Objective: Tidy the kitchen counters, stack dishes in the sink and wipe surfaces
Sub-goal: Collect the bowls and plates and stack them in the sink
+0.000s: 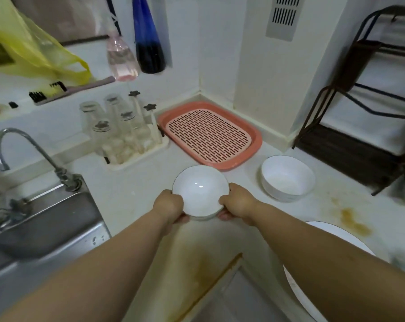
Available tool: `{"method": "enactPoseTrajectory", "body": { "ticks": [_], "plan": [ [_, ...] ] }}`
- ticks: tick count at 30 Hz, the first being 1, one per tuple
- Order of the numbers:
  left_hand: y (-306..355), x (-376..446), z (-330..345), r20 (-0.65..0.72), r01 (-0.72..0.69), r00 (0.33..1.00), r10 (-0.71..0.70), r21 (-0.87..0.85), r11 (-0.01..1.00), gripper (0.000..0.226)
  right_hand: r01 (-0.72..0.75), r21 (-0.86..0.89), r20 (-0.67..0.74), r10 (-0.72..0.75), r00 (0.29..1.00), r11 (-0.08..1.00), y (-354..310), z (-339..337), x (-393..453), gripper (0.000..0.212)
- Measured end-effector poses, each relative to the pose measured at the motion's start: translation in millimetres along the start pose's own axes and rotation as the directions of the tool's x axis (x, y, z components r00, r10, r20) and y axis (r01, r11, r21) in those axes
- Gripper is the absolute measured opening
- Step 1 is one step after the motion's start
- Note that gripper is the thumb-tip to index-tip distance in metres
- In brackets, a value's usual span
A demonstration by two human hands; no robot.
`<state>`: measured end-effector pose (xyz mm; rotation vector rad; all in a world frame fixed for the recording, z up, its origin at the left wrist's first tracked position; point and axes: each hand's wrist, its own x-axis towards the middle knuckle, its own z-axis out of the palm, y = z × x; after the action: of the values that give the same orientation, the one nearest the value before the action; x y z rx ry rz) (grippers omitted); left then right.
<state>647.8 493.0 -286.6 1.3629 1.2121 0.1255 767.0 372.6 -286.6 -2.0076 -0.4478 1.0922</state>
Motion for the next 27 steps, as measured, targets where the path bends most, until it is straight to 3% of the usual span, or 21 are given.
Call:
{"method": "enactPoseTrajectory", "body": {
  "ticks": [5,10,16,20,27],
  "plan": [
    [41.0,-13.3,22.0,0.068,-0.139,0.988,0.141,-0.035,0.990,0.028,0.116,0.045,-0.178,-0.107,0.978,0.992,-18.3,-38.9,-21.6,0.038],
    [82.5,-31.8,79.9,0.195,-0.271,0.940,0.281,-0.075,0.960,0.022,0.141,0.149,-0.373,-0.077,0.925,0.979,-11.4,-105.9,-45.9,0.032],
    [99.6,-32.4,152.7,0.335,-0.381,0.884,0.325,0.117,0.917,0.040,0.033,0.172,-0.489,0.056,0.871,0.985,20.8,-168.3,-51.3,0.022],
    [95.2,-19.6,176.1,0.325,-0.422,0.882,0.342,0.217,0.880,0.043,-0.056,0.058,-0.501,0.078,0.862,0.997,39.4,-178.3,-37.2,0.029],
    [84.1,0.4,189.2,0.346,-0.351,0.905,0.248,0.278,0.894,0.043,-0.227,-0.128,-0.517,0.131,0.846,0.965,52.7,-179.1,-15.9,0.032]
  ]
}}
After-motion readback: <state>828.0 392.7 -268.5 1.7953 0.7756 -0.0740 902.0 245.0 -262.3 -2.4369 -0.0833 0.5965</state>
